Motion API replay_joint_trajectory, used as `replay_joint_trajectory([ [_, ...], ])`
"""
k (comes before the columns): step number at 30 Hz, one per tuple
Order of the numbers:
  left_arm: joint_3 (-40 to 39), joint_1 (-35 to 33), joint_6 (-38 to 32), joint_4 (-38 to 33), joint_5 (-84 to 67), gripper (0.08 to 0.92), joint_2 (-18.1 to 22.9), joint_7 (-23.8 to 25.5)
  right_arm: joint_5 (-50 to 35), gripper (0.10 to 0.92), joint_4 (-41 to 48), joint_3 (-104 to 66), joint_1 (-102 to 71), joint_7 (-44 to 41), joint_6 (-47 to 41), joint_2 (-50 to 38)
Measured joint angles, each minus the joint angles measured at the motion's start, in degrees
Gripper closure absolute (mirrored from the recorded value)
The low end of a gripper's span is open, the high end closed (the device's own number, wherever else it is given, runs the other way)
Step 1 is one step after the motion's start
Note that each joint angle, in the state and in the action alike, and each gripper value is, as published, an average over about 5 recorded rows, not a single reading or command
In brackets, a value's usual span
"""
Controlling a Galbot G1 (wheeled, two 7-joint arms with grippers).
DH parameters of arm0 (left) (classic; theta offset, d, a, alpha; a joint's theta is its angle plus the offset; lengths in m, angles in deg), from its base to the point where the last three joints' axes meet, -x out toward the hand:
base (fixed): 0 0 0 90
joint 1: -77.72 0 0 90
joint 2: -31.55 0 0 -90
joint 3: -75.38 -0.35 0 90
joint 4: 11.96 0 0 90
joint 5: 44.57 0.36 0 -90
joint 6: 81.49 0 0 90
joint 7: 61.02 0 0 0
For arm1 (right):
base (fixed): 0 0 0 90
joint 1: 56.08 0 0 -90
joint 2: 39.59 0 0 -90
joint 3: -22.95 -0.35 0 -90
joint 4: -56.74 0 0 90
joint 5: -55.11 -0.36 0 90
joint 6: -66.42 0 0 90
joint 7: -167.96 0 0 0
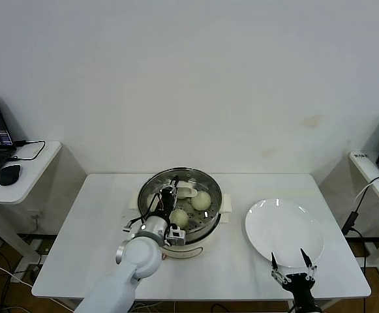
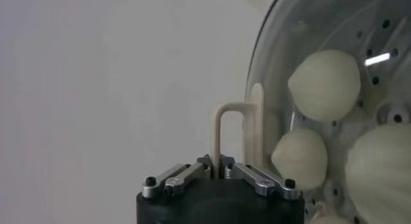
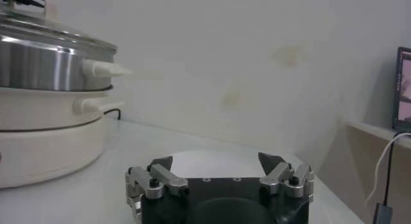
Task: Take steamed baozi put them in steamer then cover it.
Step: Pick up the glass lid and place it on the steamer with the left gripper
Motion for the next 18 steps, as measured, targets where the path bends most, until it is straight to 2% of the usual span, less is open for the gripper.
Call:
replay_joint_trajectory([
  [7, 0.15, -0.19, -0.37, 0.17, -0.02, 0.839, 0.66, -0.56, 0.01, 0.203, 0.01, 0.07, 0.00, -0.02, -0.01, 0.00],
  [10, 0.21, -0.46, -0.36, -0.29, -0.31, 0.779, 0.55, -0.65, 0.02, 0.203, 0.00, 0.06, -0.05, -0.03, -0.01, 0.00],
  [18, 1.51, -2.50, -0.49, -3.19, -1.86, 0.547, -0.75, -0.82, 0.04, 0.203, -0.37, 0.09, -0.27, -0.02, 0.02, 0.00],
])
